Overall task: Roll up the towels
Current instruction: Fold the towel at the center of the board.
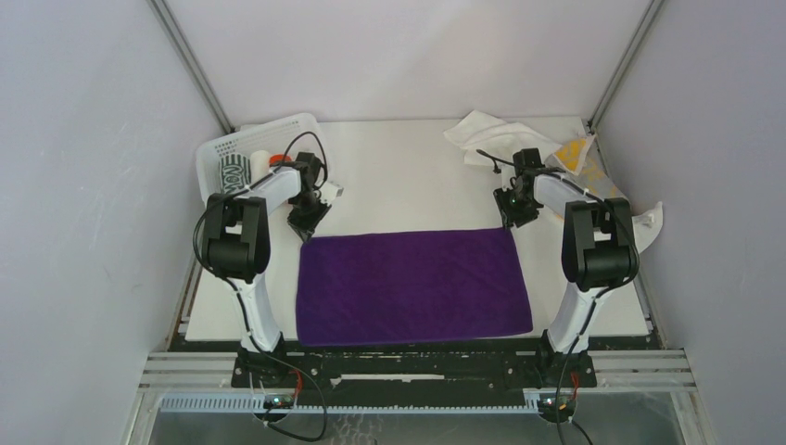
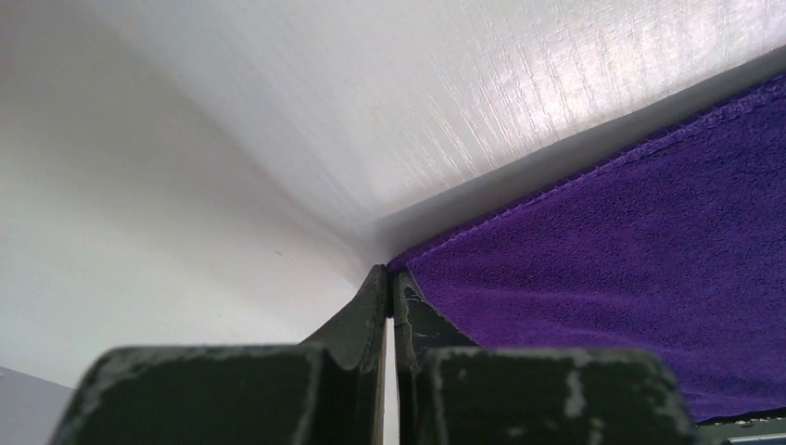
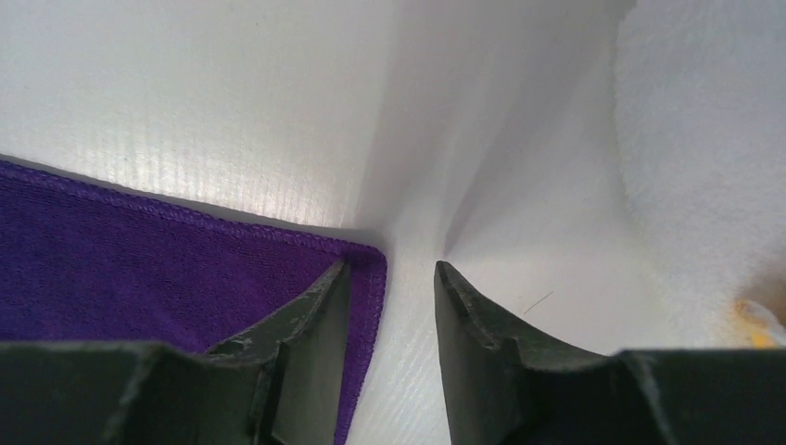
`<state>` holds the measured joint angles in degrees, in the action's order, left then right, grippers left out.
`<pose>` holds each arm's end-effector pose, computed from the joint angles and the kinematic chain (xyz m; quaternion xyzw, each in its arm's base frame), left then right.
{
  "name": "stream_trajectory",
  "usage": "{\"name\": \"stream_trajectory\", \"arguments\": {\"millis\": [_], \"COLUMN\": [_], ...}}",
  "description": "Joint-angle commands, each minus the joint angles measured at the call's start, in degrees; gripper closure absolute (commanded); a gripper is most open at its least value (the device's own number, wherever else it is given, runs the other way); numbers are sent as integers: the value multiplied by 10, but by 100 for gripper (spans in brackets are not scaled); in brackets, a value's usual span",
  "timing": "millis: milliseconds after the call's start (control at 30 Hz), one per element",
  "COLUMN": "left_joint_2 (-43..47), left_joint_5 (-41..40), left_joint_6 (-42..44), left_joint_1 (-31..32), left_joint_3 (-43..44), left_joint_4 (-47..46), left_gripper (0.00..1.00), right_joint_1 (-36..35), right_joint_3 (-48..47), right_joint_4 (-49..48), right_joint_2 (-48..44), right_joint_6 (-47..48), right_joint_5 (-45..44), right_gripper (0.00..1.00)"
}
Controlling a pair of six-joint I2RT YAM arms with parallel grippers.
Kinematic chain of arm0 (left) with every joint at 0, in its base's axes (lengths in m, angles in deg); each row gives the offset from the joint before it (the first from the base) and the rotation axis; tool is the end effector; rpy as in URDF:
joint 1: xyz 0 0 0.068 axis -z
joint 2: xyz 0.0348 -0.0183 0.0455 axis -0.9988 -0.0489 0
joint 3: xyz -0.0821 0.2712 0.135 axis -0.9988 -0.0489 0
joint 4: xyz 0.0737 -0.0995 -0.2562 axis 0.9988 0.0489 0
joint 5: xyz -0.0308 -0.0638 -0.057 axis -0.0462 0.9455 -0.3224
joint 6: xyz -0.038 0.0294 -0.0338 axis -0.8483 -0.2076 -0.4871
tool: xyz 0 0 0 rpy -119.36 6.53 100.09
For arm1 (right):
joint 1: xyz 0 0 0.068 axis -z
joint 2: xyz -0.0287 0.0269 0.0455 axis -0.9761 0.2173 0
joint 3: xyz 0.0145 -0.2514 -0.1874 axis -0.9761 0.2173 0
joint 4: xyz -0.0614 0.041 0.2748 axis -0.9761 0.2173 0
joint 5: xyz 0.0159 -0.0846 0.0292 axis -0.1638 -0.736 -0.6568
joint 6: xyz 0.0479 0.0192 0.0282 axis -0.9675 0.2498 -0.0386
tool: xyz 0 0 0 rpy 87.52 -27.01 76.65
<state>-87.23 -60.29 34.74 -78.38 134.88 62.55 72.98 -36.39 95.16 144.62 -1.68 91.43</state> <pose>0.4036 -0.0617 0.1818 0.2531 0.9668 0.0144 0.0328 0.3956 0.0341 0.1842 -0.1505 0.9759 0.0269 0.1557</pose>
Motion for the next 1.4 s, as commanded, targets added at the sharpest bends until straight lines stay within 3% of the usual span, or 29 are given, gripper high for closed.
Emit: {"name": "stream_trajectory", "arguments": {"millis": [0, 367, 600, 800, 1367], "left_joint_2": [-3, -1, -2, -4, 40], "left_joint_5": [-5, -4, -2, -13, -63], "left_joint_6": [-2, -3, -3, -3, 0], "left_joint_1": [-6, -6, -7, -8, -15], "left_joint_3": [33, 34, 32, 36, 142], "left_joint_4": [-5, -5, -5, -4, -29], "left_gripper": [95, 95, 95, 97, 100], "right_joint_1": [2, -4, -12, -14, 11], "right_joint_3": [-36, -55, -60, -79, -207], "right_joint_4": [13, 54, 67, 71, -8], "right_joint_2": [11, 31, 63, 88, 30], "right_joint_6": [23, 44, 53, 62, 60], "right_joint_5": [26, 38, 18, -6, -53], "right_gripper": [64, 68, 80, 99, 100]}}
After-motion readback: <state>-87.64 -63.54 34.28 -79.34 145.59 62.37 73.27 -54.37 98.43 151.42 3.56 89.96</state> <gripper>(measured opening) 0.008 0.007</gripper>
